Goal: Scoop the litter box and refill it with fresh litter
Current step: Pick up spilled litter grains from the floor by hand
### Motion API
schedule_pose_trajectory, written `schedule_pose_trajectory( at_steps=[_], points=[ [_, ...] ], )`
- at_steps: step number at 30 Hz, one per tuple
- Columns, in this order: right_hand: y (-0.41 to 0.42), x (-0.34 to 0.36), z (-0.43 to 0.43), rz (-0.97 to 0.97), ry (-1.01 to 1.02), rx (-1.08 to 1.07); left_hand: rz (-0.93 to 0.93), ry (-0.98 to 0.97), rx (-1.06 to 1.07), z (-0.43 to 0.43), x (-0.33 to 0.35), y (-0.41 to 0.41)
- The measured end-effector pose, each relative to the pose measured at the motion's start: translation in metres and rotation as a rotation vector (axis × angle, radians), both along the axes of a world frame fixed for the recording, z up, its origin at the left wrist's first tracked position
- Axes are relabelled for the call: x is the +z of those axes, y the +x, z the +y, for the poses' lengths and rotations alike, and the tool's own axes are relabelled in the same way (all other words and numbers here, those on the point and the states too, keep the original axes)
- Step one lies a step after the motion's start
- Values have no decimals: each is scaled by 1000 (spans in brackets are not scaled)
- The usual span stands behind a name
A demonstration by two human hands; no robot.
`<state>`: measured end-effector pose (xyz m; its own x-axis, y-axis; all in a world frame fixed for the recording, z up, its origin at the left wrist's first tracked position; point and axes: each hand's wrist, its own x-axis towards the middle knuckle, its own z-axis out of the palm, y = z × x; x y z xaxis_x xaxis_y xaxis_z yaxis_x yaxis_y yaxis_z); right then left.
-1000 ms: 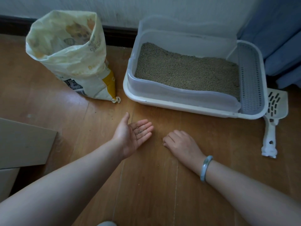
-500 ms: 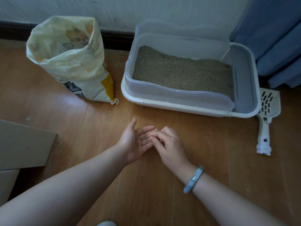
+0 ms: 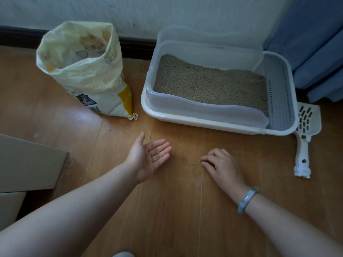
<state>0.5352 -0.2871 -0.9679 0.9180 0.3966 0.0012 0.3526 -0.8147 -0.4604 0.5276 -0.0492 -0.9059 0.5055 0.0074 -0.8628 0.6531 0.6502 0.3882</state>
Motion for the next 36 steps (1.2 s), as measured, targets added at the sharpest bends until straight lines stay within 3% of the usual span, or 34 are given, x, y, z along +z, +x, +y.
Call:
schedule_pose_trajectory(
  at_steps=[18, 24, 29, 36],
  points=[
    [-6, -6, 36, 6, 130, 31, -11, -3, 25, 7, 0, 4],
    [-11, -4, 39, -68, -71, 140, -14, -4, 27, 9, -1, 4],
    [-8, -16, 49, -118, -19, 179, -14, -12, 25, 9, -3, 5],
    [-6, -14, 48, -256, -119, 285, -14, -11, 18, 8, -4, 4]
  ],
)
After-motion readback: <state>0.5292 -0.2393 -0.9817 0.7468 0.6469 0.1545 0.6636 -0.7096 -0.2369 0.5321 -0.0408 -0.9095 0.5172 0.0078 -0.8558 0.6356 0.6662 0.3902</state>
